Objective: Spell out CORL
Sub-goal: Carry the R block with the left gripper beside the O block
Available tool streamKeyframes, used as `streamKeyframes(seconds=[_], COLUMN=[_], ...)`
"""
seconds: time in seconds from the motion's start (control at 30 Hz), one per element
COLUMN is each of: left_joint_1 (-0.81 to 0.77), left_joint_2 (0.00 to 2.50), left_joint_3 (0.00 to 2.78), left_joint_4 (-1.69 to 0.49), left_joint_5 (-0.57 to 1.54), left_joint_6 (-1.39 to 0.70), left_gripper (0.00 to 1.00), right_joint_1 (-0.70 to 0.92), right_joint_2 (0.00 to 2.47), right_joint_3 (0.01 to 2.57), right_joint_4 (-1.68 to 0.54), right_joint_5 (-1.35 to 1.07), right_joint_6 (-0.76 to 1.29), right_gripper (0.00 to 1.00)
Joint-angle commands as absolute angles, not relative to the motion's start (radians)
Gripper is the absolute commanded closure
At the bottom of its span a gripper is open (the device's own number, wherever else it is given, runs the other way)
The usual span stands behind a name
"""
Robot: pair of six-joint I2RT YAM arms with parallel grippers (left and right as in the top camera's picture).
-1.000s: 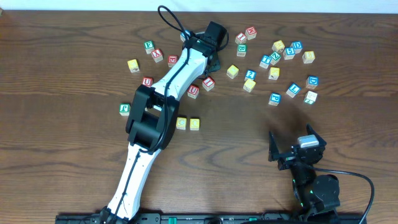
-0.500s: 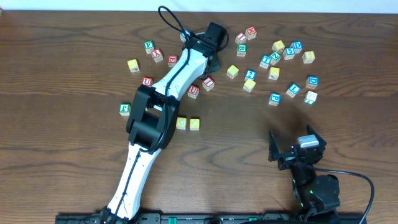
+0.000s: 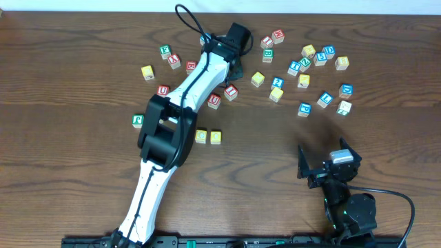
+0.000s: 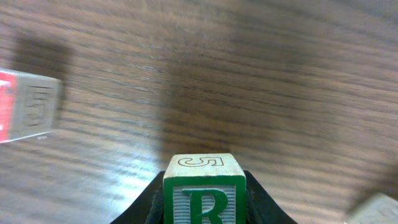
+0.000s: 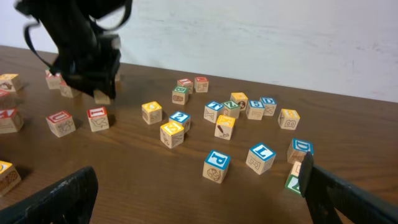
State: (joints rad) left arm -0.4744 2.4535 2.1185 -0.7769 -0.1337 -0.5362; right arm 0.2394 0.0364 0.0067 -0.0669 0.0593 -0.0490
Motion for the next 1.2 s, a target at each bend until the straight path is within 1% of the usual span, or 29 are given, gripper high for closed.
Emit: streamKeyframes(seconds=[0.0, 0.13, 0.2, 0.37, 0.53, 0.77, 0.87, 1.07, 1.17], left_joint_1=[-0.477, -0.48, -0.489, -0.546, -0.645, -0.753, -0.762, -0.757, -0.757], left_joint_2=[2.301, 2.179, 2.132, 2.08, 2.063, 2.01, 1.949, 1.683, 1.514], left_joint_3=[2.114, 2.114, 2.114, 2.114, 2.111, 2.062, 1.966, 1.586, 1.369], left_joint_4=[-0.823, -0.968, -1.046, -1.194, -1.253, -1.258, -1.254, -1.082, -0.909], left_joint_5=[-0.143, -0.143, -0.144, -0.182, -0.232, -0.248, -0.248, -0.237, -0.092], left_joint_6=[-0.448, -0.416, -0.398, -0.363, -0.39, -0.405, -0.406, -0.44, -0.473], left_gripper=[0.81, 0.81, 0.92, 0.92, 0.92, 0.92, 0.92, 0.92, 0.92], right_joint_1=[0.234, 0.234, 0.234, 0.234, 0.234, 0.234, 0.234, 0.234, 0.234], right_joint_2=[0.031, 0.031, 0.031, 0.031, 0.031, 0.031, 0.031, 0.031, 0.031], right_joint_3=[0.006, 0.006, 0.006, 0.006, 0.006, 0.006, 0.006, 0.006, 0.006], right_joint_4=[-0.071, -0.071, -0.071, -0.071, -0.071, -0.071, -0.071, -0.071, -0.071], right_joint_5=[0.06, 0.06, 0.06, 0.06, 0.06, 0.06, 0.061, 0.06, 0.06], right_joint_6=[-0.061, -0.061, -0.061, -0.061, -0.061, -0.061, -0.061, -0.061, -0.061], right_gripper=[0.01, 0.01, 0.01, 0.01, 0.01, 0.01, 0.01, 0.01, 0.01])
